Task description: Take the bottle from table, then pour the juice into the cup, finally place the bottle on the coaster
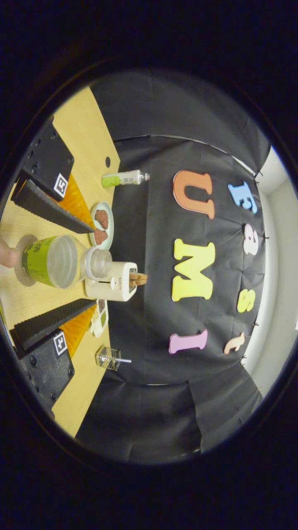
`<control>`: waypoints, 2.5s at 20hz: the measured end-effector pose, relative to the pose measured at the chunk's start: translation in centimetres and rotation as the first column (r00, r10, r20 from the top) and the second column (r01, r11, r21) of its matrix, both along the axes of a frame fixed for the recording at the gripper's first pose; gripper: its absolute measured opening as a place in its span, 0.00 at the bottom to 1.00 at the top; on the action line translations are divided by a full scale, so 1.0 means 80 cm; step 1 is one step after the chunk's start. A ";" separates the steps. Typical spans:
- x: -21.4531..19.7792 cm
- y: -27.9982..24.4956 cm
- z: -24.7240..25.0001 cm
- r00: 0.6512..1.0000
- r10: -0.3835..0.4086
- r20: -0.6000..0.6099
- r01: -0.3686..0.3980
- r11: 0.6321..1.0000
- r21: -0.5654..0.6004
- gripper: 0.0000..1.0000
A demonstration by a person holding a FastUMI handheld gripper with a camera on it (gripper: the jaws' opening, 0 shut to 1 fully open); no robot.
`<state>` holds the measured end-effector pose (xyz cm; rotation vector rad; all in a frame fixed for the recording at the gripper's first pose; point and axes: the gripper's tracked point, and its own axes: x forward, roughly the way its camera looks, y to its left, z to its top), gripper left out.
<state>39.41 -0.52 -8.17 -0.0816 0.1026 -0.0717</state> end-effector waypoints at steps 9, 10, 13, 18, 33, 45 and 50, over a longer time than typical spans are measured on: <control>-0.110 -0.002 0.088 0.999 0.041 0.030 -0.042 0.998 0.038 1.00; -0.126 -0.005 0.092 0.999 0.037 0.016 -0.037 0.999 0.037 1.00; -0.171 -0.021 0.101 1.000 0.001 0.002 -0.001 1.000 0.023 1.00; -0.240 -0.050 0.093 0.997 -0.073 0.012 0.073 0.997 -0.015 1.00; -0.414 -0.046 0.125 0.994 -0.033 0.108 0.026 0.997 0.069 1.00; -0.450 -0.071 0.129 0.992 -0.056 0.111 0.053 0.998 0.031 1.00; -0.452 -0.077 0.128 0.992 -0.072 0.104 0.070 0.997 0.018 1.00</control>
